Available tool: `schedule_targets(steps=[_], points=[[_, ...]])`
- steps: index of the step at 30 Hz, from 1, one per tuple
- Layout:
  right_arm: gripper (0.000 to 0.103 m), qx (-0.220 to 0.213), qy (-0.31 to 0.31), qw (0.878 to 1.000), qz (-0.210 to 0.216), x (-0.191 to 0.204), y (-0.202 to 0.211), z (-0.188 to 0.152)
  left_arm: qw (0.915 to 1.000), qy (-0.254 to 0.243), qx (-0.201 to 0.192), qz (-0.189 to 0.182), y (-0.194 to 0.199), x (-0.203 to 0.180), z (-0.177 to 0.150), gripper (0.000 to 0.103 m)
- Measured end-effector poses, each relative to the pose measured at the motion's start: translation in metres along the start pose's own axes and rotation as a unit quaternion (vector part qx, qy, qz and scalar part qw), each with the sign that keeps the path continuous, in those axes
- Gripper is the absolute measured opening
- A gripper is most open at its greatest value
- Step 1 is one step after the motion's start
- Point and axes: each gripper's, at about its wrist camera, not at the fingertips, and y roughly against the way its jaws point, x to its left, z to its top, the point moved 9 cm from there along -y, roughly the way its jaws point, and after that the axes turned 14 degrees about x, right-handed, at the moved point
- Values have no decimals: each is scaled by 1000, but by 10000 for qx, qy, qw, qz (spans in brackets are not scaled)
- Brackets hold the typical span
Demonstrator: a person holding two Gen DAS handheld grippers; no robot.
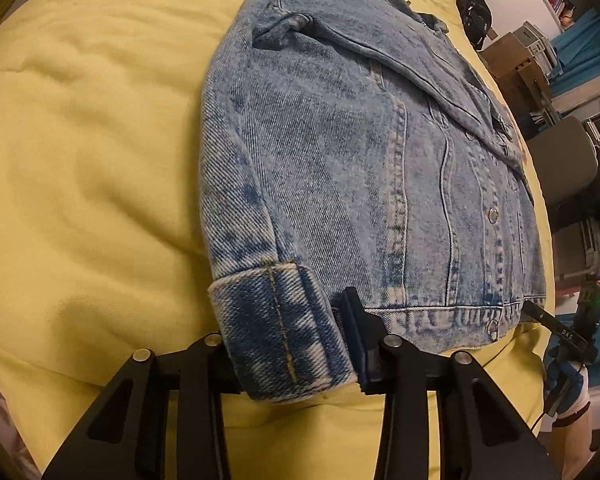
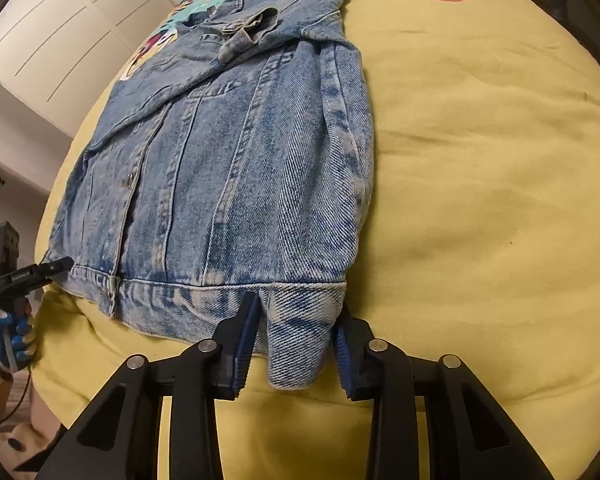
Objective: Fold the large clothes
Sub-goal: 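Lift the hem with both tools and fold it toward the collar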
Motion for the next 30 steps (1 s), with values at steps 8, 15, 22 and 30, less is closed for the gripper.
schedule_targets(steps=[8,15,22,30], points=[[16,-157,40,9993,350,1,10,2,9987,90,-176,-469,14,6,-1,17],[14,-528,64,9958,743,8,33,6,9930,18,-459,-1090,47,-6,5,13],[12,-919,319,9917,836,35,69,34,9879,-279,-821,-1285,87,-34,34,12],[9,-1563,186,9816,1081,44,121,98,9796,-415,-1292,-1485,126,-56,94,11]])
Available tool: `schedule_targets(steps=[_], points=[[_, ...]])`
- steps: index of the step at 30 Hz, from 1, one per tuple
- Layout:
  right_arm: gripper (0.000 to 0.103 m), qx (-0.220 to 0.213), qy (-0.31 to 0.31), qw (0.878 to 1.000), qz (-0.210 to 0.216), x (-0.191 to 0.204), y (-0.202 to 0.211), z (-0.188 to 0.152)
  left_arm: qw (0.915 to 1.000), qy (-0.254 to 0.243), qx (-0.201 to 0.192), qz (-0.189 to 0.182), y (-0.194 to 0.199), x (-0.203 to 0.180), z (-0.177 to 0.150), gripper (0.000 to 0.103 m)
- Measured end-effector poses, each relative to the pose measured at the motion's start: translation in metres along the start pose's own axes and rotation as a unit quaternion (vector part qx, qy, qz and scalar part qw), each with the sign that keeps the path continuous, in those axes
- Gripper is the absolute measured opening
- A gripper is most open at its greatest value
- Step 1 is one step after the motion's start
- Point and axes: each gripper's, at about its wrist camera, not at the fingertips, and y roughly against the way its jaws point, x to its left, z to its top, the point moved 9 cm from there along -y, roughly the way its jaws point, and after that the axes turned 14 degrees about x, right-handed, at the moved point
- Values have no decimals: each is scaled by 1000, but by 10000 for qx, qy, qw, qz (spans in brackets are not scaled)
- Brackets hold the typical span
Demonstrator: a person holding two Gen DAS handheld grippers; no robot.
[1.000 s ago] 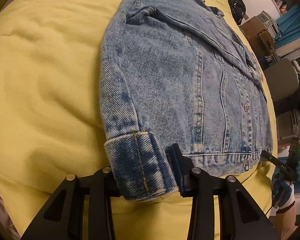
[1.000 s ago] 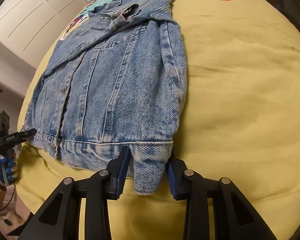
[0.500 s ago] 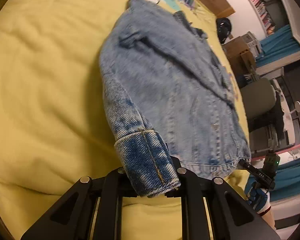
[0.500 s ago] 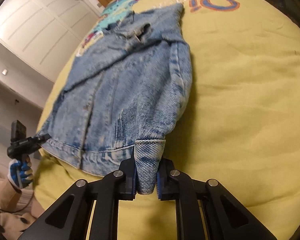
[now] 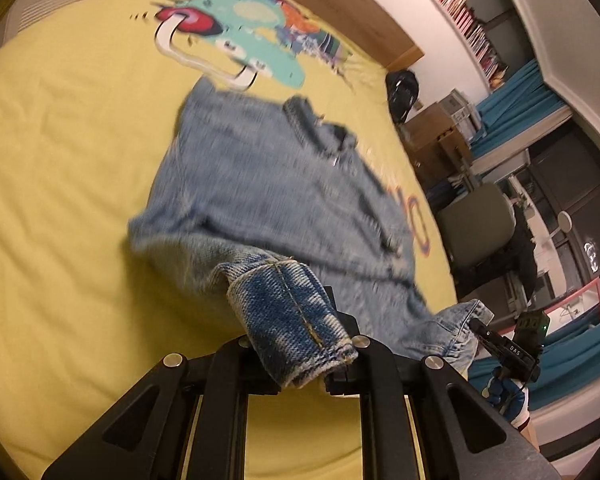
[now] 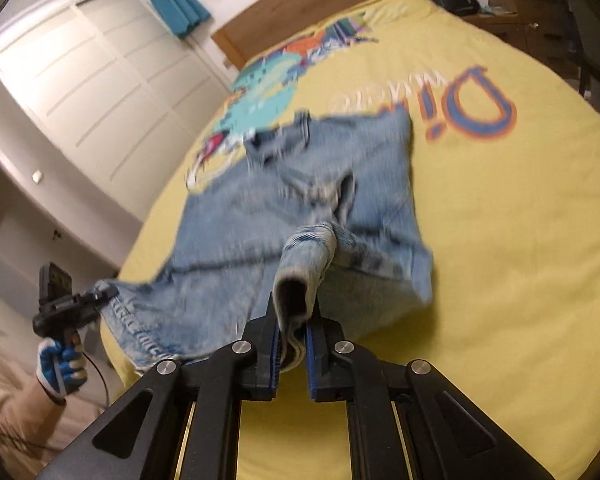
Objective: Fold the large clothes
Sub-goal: 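Lift the hem with both tools and fold it toward the collar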
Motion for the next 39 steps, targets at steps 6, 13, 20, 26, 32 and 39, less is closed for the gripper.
schedule_targets(steps=[6,13,20,26,32,39], points=[[9,-481,-343,9980,223,-4,10,68,9995,-96,-275,-99,3,-5,60,11],[9,-696,-698,9948,241,-19,-5,137,9990,-120,-433,-54,-12,-2,122,11],[9,-589,-1043,9927,106,-47,-44,190,9987,258,-419,95,-46,29,182,11],[11,-377,-1384,9896,-115,-76,-89,219,9979,570,-169,267,-86,62,211,12],[24,-210,-1528,9861,-620,-105,-125,236,9948,707,109,727,-122,88,222,15],[43,-86,-1539,9817,-1122,-129,-142,242,9939,710,354,770,-137,99,218,23]])
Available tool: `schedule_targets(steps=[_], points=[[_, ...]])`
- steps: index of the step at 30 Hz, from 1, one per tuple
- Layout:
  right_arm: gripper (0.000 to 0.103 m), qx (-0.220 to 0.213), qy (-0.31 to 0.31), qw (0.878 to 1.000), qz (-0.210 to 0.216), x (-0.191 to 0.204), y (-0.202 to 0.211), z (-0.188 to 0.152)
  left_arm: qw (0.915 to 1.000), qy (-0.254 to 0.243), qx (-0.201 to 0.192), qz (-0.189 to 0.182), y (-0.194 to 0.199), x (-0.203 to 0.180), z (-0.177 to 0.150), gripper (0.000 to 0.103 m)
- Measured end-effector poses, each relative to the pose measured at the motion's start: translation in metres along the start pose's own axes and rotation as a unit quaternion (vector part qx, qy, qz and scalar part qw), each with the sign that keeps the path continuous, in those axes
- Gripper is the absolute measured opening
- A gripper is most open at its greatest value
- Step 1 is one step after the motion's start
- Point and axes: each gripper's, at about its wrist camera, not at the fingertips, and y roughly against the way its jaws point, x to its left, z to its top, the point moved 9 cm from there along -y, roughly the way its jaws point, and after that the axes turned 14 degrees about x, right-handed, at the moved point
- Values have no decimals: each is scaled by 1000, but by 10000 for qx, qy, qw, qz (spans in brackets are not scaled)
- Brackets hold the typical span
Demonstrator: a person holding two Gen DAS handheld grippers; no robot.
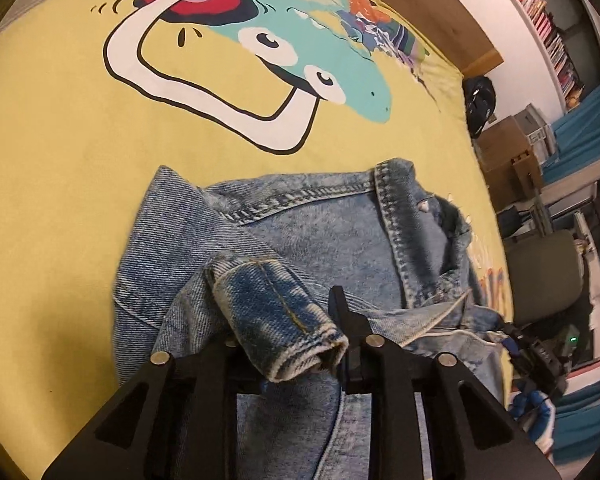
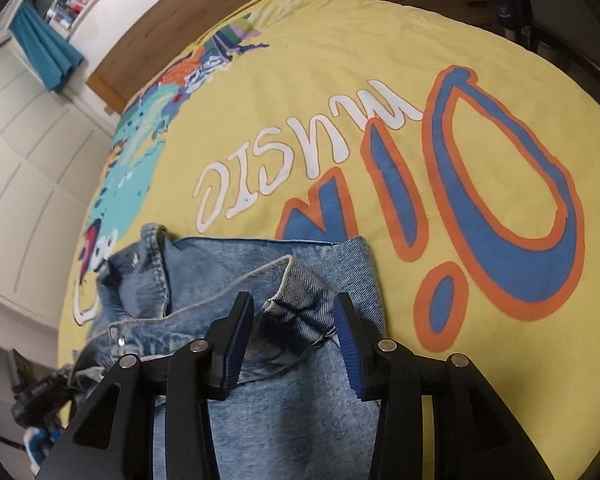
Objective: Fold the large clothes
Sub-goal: 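Lift the hem with both tools and fold it toward the collar, then open both tools and pull them back from the folded jacket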
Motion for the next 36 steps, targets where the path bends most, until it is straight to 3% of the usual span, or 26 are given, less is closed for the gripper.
schedule_targets(steps=[4,10,15,20,26,29,31,36], points=[[44,-68,456,9982,-374,10,7,-2,10000,-23,-44,-75,16,-3,2,30],[45,-62,1613,9841,-743,51,23,-28,9988,70,-462,166,59,-2,8,55],[47,119,2297,9693,-867,80,14,-57,9954,-243,-672,645,80,-7,2,55],[47,406,2764,9550,-997,101,-16,-86,9879,-1062,-382,1067,45,-39,-22,55],[47,614,3324,9346,-1107,133,-55,-109,9693,-1902,-6,1558,-22,-63,-45,55],[52,640,3254,9348,-1272,133,-71,-100,9613,-1864,-64,2027,-39,-48,-37,56],[56,597,3055,9409,-1332,126,-78,-88,9630,-1720,-164,2069,-40,-33,-30,62],[61,429,2829,9480,-1393,123,-94,-66,9665,-1330,-383,2161,-29,-3,-8,63]])
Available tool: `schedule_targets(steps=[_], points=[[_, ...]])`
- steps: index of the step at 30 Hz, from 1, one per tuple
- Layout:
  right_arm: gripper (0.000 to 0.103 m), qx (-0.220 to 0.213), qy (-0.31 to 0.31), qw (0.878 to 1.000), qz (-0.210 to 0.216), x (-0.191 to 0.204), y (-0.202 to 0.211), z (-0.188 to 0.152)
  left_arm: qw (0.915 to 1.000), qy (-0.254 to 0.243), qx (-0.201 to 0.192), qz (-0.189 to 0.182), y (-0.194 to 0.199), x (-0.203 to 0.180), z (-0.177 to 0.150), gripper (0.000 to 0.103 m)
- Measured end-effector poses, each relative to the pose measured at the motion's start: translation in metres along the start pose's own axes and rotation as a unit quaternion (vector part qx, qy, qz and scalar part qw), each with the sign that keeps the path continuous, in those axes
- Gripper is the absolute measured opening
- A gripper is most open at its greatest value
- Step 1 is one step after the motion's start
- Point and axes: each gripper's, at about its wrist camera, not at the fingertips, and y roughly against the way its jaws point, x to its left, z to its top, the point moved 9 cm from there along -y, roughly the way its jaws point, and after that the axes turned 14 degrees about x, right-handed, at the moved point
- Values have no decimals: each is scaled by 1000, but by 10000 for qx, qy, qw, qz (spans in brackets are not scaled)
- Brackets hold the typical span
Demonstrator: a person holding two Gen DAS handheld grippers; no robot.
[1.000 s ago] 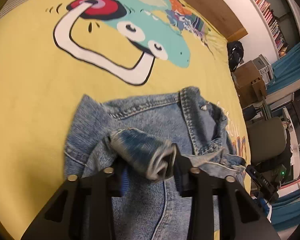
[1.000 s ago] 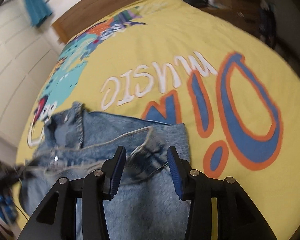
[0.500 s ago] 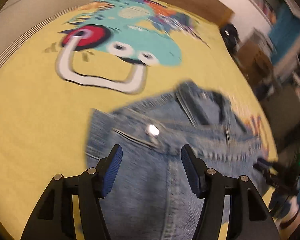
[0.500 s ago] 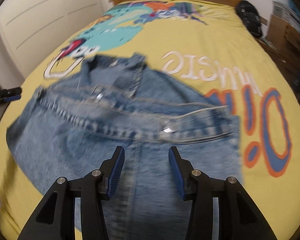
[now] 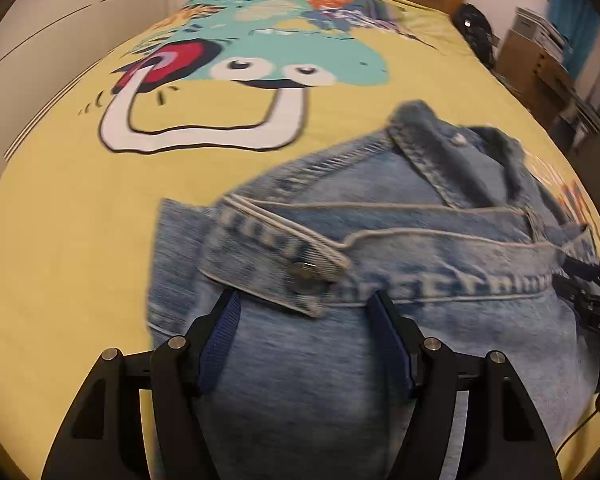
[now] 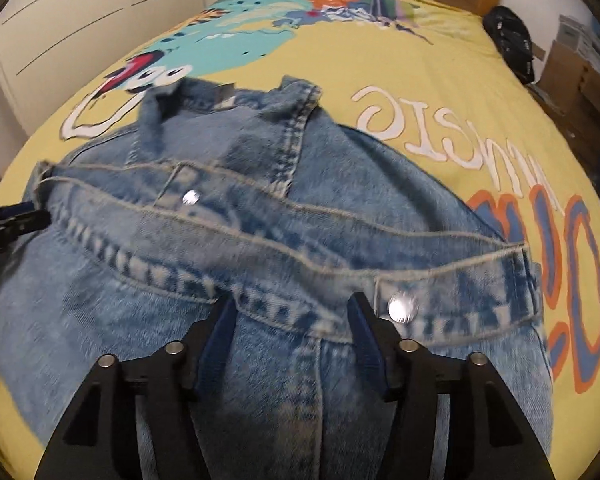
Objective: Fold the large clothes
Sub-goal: 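Open both tools and pull them back from the folded jacket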
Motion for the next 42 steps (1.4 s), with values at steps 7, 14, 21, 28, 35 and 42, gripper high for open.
schedule_targets(steps=[7,14,21,28,35,42], points=[[63,-51,-334,9992,-218,-10,-7,26,9997,57,53,218,11,3,1,62],[63,-302,-490,9982,-181,-12,26,29,9998,-114,-162,71,49,-20,-4,63],[63,-347,390,9986,100,37,43,3,9969,-692,-165,-343,42,-92,-3,63],[67,-138,191,9997,20,34,5,5,9944,-1048,145,-48,-10,-110,-11,75],[76,-173,-181,9996,135,20,7,15,9955,-929,142,-71,1,-103,-14,75],[76,-338,63,9994,-5,4,55,-26,9971,-738,100,184,19,-73,-39,75]])
